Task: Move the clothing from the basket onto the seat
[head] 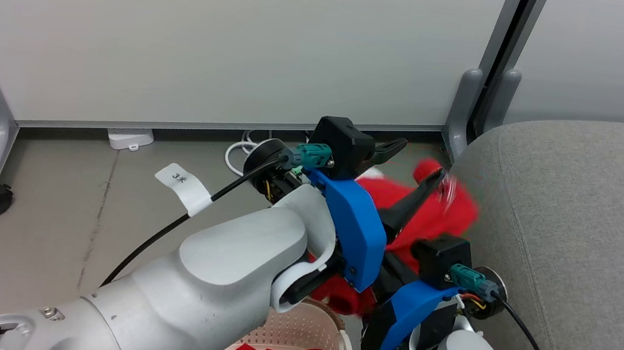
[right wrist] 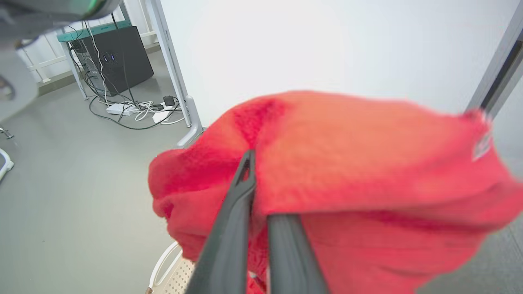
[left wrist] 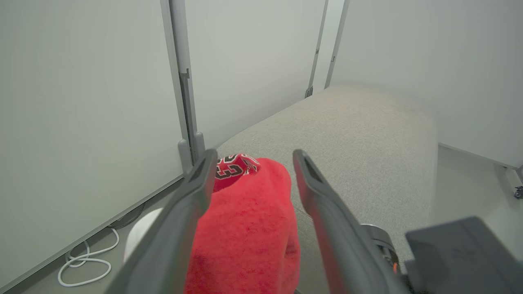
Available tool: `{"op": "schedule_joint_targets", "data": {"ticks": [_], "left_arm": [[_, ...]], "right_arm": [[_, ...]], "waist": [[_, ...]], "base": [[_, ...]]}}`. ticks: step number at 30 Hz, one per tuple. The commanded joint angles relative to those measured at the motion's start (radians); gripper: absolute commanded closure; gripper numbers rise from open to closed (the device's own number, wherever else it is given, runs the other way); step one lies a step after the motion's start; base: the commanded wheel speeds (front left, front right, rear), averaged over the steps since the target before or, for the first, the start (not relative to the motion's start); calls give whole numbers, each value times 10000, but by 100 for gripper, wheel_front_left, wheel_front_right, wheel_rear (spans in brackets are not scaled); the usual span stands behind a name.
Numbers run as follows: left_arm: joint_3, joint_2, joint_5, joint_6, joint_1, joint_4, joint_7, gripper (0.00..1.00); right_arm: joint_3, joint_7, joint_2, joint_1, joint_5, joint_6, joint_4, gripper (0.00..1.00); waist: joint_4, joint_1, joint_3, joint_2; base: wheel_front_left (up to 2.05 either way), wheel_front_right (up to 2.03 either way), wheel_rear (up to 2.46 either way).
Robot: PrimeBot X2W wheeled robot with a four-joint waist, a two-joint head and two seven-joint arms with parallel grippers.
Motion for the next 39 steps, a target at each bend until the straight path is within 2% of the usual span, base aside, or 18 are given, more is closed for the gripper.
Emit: {"op": "schedule_joint_targets", "data": {"ticks": [1,7,12,20,26,33,36,39], "left_arm": [[-15,6,-24,-73,-105,96,-104,0],[163,46,46,-283,45,423,-646,0],[711,566,390,-389,537,314,-951,0],[3579,1954,2479,176,2714,-1796,-968,0],[5917,2587,4187,527,5148,-3626,-960,0],[8158,2645,5759,572,7527,-5117,-961,0],[9018,2440,6162,598,8364,-5513,-961,0],[9758,2284,6431,435,9091,-5686,-961,0]], "right_arm": [[-21,13,-28,75,-81,5,-50,100],[-85,38,-28,143,-177,5,-154,100],[-180,23,-28,297,-295,5,-314,100],[-611,164,-25,596,-697,5,-754,100],[-911,316,-27,798,-954,5,-1311,100],[-1044,540,-27,1016,-1099,5,-2168,100],[-1061,654,-28,1122,-1076,5,-2503,100],[-1060,720,-27,1208,-1008,5,-2780,100]], "waist": [[-1,-1,0,0],[-52,-1,-10,0],[-103,-1,8,0],[-196,-1,167,0],[-446,-1,368,0],[-971,-1,633,0],[-1346,-1,750,0],[-1781,-1,886,0]], "base": [[0,0,0],[0,0,0],[0,0,0],[0,0,0],[0,0,0],[0,0,0],[0,0,0],[0,0,0]]}}
